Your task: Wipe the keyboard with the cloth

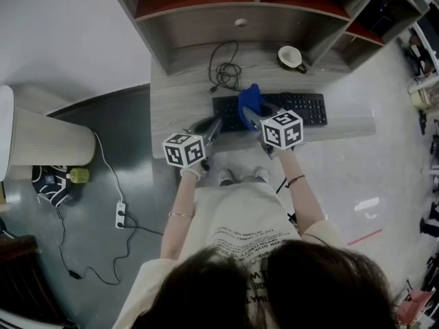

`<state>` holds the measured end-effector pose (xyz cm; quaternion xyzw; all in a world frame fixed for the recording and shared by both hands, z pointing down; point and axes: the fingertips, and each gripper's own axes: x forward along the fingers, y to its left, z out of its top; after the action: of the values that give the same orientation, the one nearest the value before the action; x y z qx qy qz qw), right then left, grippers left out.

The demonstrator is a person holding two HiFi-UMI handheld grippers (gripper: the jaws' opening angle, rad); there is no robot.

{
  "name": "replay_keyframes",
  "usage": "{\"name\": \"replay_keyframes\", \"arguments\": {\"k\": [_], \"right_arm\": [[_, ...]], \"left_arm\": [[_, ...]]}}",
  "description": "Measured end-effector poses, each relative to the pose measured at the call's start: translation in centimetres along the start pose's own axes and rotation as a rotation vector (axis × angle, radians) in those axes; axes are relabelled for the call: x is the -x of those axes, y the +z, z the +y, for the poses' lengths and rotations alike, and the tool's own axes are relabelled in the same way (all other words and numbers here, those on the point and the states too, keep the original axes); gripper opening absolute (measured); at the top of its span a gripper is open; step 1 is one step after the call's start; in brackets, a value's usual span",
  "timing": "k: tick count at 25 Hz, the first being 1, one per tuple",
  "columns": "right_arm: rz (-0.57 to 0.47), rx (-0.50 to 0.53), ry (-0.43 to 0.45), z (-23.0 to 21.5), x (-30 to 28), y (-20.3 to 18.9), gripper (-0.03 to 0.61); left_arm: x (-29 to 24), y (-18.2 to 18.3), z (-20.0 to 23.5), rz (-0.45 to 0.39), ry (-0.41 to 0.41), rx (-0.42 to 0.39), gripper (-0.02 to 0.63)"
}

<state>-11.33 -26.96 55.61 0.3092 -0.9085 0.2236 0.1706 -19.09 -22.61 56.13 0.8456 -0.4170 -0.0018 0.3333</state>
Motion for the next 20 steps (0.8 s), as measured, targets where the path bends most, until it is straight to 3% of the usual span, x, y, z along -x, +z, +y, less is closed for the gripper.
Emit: {"name": "replay_keyframes", "arguments": {"k": [20], "right_arm": [[0.016, 0.016, 0.088, 2.9, -3.3, 0.3, 0.051]], "left_arm": [[3.1, 0.4, 2.4, -0.036, 0.092, 0.008, -0.003]]}}
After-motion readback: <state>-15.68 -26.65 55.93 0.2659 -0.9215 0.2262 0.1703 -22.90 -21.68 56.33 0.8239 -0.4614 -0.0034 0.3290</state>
